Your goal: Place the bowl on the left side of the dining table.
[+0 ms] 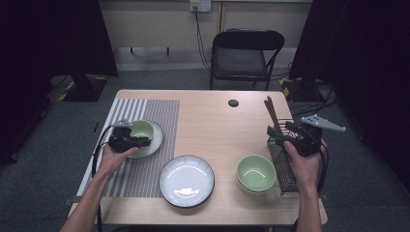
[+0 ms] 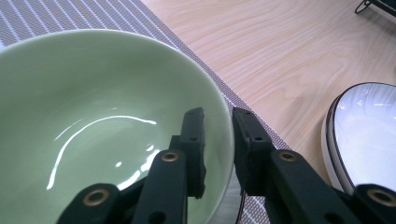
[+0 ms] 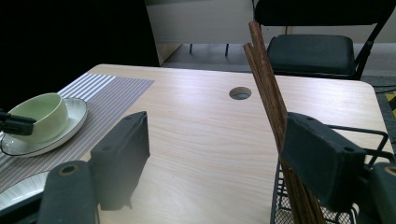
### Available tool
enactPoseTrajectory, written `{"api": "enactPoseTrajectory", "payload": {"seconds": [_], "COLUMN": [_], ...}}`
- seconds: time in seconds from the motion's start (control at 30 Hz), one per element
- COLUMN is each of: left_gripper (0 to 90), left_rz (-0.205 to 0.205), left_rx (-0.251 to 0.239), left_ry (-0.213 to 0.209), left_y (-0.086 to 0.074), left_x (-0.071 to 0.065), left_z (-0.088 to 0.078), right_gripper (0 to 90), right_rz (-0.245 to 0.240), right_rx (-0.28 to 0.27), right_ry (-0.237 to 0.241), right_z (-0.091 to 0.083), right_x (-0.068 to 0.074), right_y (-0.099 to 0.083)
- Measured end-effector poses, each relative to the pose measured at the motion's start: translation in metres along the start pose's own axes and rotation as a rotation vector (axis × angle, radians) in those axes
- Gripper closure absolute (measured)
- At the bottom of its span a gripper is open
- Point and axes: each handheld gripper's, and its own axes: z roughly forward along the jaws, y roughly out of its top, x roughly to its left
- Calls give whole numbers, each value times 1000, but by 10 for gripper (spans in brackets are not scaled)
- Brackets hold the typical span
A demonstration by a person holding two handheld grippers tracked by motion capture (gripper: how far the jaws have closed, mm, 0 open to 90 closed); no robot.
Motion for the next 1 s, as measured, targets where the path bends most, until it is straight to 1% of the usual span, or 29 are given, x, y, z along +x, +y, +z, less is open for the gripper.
{"api": "enactPoseTrajectory", "payload": {"seconds": [0.03,0.13,0.17,0.23,0.3,0.43,0.47,0.7,0.87,0.97,1.0], "left_gripper": [726,714,724,777,798,798,797,799,800,802,802], "left_rz": [5,11,12,11,7,5,-2,3,2,7,3], "left_rx": [2,13,12,15,10,7,5,8,13,7,6], "left_ry": [4,-2,-5,-9,-11,-17,-20,-15,-18,-25,-25], "left_y": [0,0,0,1,1,2,2,1,0,0,0], "left_x": [0,-1,-1,-1,-2,0,0,-1,-1,0,0], "left_z": [-1,0,1,4,6,7,8,6,3,4,4], "right_gripper": [226,227,227,227,227,227,227,227,227,227,227], "right_rz": [0,-1,1,-1,0,4,4,0,5,3,4], "right_rx": [-1,3,1,2,3,3,5,2,0,-2,-2], "right_ry": [1,-2,0,2,-1,-3,-5,-1,-4,-3,-3], "right_z": [0,1,1,1,1,1,1,1,-1,-1,-1], "right_x": [0,1,1,1,1,-1,-1,0,-1,0,0], "right_y": [0,0,0,0,0,-1,-1,0,0,0,0]}}
